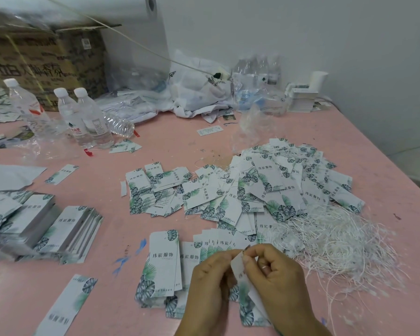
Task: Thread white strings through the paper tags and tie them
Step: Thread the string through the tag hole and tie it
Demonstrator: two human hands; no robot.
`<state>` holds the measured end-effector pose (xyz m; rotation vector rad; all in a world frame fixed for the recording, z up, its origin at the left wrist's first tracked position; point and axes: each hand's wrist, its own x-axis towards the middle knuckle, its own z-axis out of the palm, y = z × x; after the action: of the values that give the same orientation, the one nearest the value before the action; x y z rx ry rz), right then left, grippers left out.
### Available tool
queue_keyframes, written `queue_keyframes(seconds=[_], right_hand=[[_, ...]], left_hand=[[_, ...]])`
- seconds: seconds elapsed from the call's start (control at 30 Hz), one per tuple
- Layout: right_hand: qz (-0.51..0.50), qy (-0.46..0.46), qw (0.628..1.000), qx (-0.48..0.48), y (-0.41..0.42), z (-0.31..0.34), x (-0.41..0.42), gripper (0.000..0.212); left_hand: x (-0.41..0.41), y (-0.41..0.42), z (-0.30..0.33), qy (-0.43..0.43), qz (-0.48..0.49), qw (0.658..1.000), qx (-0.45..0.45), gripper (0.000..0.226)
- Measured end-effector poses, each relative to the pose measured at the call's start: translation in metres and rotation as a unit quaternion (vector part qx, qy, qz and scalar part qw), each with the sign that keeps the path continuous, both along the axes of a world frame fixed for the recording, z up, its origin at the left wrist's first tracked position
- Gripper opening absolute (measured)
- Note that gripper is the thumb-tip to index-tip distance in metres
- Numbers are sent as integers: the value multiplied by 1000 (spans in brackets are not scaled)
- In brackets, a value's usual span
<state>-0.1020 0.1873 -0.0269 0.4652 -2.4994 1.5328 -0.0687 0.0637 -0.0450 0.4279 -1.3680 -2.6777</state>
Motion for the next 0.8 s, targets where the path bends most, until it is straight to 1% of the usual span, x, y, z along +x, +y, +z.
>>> queue_keyframes(seconds=[0.07, 0.1, 0.2, 0.3, 0.53, 0.57, 0.63, 0.73, 0.8], right_hand=[[8, -25, 999, -22, 1, 2, 0, 22], [14, -40, 999, -34, 1, 2, 1, 21], [20, -84, 994, -64, 0, 1, 0, 21], [14, -101, 993, -60, 0, 0, -2, 16], [22, -141, 985, -99, 0, 3, -3, 22], [27, -145, 984, -103, 0, 4, -3, 22], [38, -156, 980, -116, 0, 8, -3, 22], [58, -182, 969, -156, 3, 13, -4, 20], [78, -191, 963, -172, 5, 16, -4, 18]], left_hand=[[1, 0, 4, 6, -16, 1000, 27, 16], [0, 0, 4, 1, -17, 999, 32, 14], [0, -1, 2, -12, -8, 999, 48, 18], [-1, 0, 5, -15, -6, 998, 59, 16], [-1, 0, 3, -26, 1, 998, 52, 14], [-1, 1, 2, -23, 4, 999, 48, 17], [-1, 1, -1, -16, 16, 999, 29, 24], [0, 2, -3, -4, 42, 999, -31, 37], [1, 2, -3, 12, 61, 995, -84, 32]])
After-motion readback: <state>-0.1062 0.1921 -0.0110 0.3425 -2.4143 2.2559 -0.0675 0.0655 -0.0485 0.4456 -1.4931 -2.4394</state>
